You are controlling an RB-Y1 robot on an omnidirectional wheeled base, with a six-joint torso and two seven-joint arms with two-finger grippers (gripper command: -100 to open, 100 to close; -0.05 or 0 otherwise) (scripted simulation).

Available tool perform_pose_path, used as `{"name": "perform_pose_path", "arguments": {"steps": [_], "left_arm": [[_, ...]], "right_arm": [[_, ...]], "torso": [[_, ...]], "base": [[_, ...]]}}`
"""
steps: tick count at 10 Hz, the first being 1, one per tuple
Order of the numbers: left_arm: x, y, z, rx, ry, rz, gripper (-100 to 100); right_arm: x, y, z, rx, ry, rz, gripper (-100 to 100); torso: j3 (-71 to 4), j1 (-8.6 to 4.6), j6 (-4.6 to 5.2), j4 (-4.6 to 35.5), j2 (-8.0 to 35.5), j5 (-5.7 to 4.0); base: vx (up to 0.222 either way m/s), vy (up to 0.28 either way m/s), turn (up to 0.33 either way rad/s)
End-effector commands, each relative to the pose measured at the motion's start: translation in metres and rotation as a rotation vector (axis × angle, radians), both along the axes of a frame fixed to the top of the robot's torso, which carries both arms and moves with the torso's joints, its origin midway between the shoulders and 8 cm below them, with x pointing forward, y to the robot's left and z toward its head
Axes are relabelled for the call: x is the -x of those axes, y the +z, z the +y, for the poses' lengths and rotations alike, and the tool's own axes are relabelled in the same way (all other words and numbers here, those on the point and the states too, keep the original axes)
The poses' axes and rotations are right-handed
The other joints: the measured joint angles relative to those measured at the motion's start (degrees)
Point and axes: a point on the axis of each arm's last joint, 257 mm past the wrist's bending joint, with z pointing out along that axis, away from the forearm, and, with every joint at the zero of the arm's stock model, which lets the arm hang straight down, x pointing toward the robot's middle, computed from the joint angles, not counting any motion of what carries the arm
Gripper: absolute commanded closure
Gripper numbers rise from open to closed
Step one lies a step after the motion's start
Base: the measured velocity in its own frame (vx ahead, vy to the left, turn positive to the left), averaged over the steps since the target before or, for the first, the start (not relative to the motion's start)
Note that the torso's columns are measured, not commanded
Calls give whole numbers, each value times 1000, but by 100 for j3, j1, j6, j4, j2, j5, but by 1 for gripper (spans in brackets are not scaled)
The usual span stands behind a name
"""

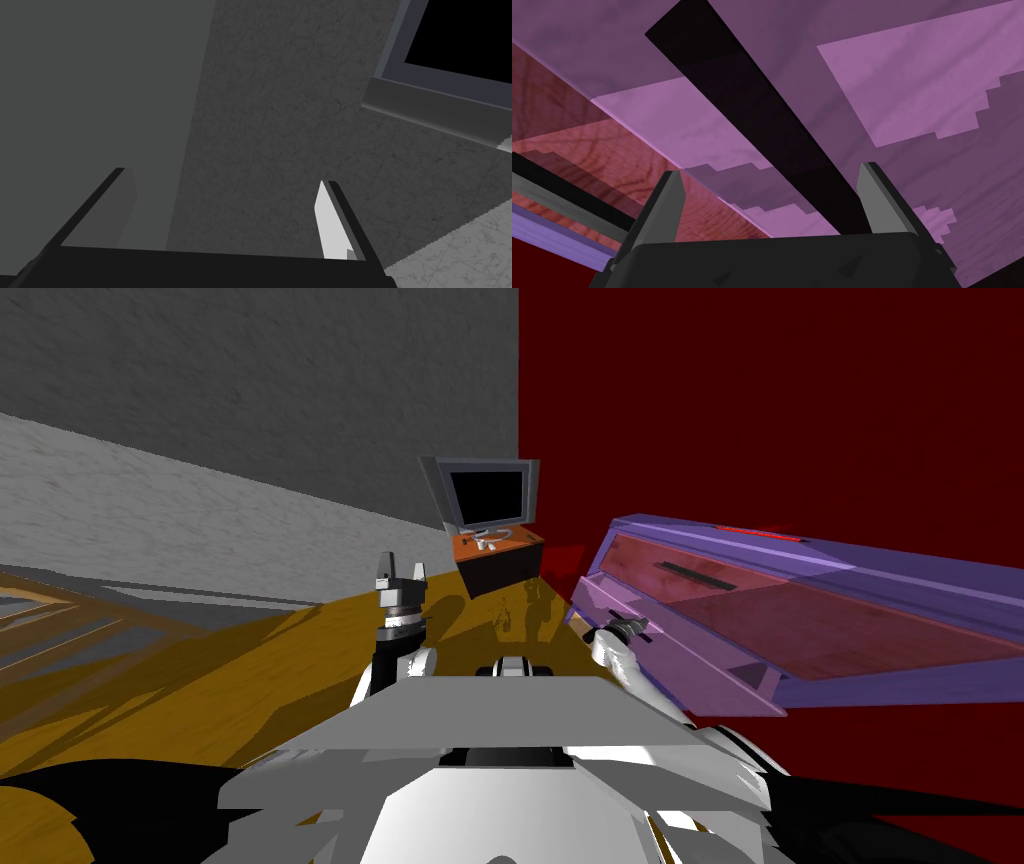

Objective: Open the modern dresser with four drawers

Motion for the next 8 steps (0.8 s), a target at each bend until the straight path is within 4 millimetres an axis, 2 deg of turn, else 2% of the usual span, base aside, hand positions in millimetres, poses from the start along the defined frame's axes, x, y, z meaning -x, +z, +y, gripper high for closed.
{"name": "perform_pose_path", "arguments": {"steps": [1, 2, 3, 8], "left_arm": [[0, 0, 0, 0, 0, 0, 0], [0, 0, 0, 0, 0, 0, 0], [0, 0, 0, 0, 0, 0, 0], [0, 0, 0, 0, 0, 0, 0]], "right_arm": [[-23, 24, -12, 2, 20, -10, -100], [-15, 10, -9, -6, 10, 4, -100], [-15, 7, -8, -11, 13, 11, 0], [-9, -4, -4, -27, 14, 29, 0]], "torso": [[6, 16, 1, 12, 14, 17], [11, 27, 1, 22, 25, 30], [8, 16, 8, 14, 18, 22], [-6, -23, 8, -11, -12, -13]], "base": [[-61, 61, -43], [-21, 22, 1], [1, 5, 11], [0, 0, 0]]}}
